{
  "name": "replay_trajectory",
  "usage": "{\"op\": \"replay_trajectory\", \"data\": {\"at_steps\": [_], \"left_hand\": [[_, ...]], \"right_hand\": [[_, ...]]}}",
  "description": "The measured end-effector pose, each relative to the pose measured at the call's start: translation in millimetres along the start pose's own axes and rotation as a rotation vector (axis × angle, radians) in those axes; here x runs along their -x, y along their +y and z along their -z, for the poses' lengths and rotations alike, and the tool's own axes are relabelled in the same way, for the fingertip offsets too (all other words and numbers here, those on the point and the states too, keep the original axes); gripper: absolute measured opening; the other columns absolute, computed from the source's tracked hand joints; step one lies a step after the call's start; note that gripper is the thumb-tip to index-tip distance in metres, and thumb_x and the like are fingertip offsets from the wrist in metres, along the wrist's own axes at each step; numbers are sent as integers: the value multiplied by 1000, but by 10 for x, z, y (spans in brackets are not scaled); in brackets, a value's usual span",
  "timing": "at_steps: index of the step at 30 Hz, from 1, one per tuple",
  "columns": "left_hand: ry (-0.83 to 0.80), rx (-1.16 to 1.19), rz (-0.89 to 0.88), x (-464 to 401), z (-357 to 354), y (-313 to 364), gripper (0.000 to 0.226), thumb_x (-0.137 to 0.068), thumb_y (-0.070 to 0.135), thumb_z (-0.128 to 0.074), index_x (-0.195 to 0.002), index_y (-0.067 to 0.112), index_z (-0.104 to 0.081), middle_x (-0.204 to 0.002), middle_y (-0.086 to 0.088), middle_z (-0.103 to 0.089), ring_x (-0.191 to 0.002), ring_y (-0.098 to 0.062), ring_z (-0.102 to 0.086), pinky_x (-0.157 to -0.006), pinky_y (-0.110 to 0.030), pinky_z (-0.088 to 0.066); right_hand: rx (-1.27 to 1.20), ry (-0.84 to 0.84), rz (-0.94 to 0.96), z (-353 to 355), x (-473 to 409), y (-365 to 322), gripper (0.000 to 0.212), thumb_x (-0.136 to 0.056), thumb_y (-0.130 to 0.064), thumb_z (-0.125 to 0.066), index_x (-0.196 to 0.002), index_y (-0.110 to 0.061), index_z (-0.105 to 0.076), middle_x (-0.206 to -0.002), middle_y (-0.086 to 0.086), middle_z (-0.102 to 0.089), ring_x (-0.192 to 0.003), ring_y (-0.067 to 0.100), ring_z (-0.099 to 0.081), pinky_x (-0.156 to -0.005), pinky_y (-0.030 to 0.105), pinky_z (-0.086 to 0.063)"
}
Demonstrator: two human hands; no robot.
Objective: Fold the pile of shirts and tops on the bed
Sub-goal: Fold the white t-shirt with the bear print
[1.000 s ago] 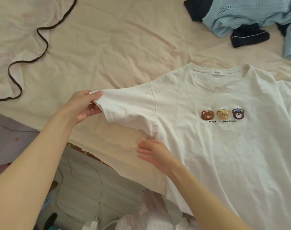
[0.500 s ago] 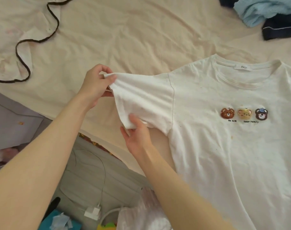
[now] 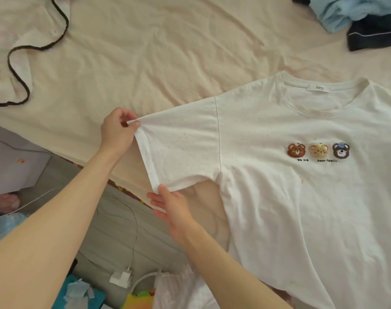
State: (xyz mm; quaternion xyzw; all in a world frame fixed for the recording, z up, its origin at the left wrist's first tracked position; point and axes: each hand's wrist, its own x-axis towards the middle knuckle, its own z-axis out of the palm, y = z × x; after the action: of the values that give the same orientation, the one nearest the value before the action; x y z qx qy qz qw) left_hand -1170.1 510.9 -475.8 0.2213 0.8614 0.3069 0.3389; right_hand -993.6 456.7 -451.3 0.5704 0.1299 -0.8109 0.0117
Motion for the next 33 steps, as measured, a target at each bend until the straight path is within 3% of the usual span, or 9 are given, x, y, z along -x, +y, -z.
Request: {"op": "replay_trajectory", "data": {"at_steps": [4, 6, 9, 14, 17, 21, 24, 29, 33], "left_hand": [[137, -122, -80, 56, -62, 116, 20, -88, -2, -47, -100, 11, -56, -89, 6, -56, -87, -13, -51, -79, -23, -45], [195, -221, -153, 121, -85, 202, 34, -87, -5, -39, -115, 7, -54, -109, -6, -57, -97, -16, -51, -81, -19, -39], [185, -304, -263, 401, -240, 330, 41, -89, -4, -39, -128, 6, -46, -129, -12, -47, -119, -24, -43, -94, -22, -32], [-99, -346, -454, 1290, -1168, 565, 38, -93, 5, -41, -130, 6, -49, -141, -12, -43, -134, -26, -33, -109, -30, -22], [-294, -442, -514, 1677, -1888, 743, 44, -93, 16, -40, -136, 11, -47, -149, -11, -34, -141, -30, -24, -113, -44, -17], [-444, -608, -427, 1964, -2633, 982, 52, -99, 25, -38, -148, 23, -23, -158, -2, -8, -146, -23, -1, -114, -48, -4], [-526, -676, -373, 2166, -3108, 1115, 54, -99, 33, -35, -149, 29, -14, -159, 1, 2, -145, -21, 8, -113, -54, -1], [-567, -936, -312, 2381, -3574, 1008, 65, -97, 48, -30, -149, 35, 6, -155, -5, 25, -142, -27, 23, -109, -62, 3], [-580, -1002, -293, 2341, -3571, 1017, 67, -96, 51, -30, -147, 36, 11, -154, -5, 27, -141, -26, 24, -109, -63, 1]], "right_hand": [[492, 133, 263, 184, 201, -17, 22, -96, -25, -46, -100, -14, -64, -99, 1, -69, -92, 12, -61, -83, 26, -48], [588, 165, 431, 424, 342, -104, 17, -97, -25, -46, -96, -21, -63, -96, -4, -68, -91, 10, -62, -76, 17, -46], [645, 241, 586, 976, 501, -296, 16, -97, -22, -48, -89, -31, -58, -91, -8, -67, -89, 8, -63, -76, 17, -47], [628, 593, 691, 2202, 688, -608, 15, -96, -16, -50, -99, -23, -62, -97, -6, -67, -90, 10, -61, -69, 7, -41], [629, 870, 732, 3019, 854, -828, 18, -96, -15, -48, -106, -16, -63, -105, -1, -65, -99, 18, -58, -78, 17, -39], [493, 1157, 644, 4076, 1138, -1138, 25, -94, -16, -46, -114, -9, -59, -110, 7, -62, -102, 19, -55, -83, 23, -36], [258, 1087, 531, 4714, 1187, -1301, 27, -94, -19, -46, -115, -6, -57, -107, 6, -62, -93, 18, -56, -74, 28, -45], [-70, 641, 315, 5066, 1035, -1579, 23, -93, -21, -53, -100, -2, -63, -79, 6, -65, -58, 15, -57, -47, 25, -42], [-307, 466, 200, 5114, 967, -1700, 9, -88, -10, -59, -80, -9, -61, -61, 1, -56, -48, 12, -49, -45, 22, -40]]}}
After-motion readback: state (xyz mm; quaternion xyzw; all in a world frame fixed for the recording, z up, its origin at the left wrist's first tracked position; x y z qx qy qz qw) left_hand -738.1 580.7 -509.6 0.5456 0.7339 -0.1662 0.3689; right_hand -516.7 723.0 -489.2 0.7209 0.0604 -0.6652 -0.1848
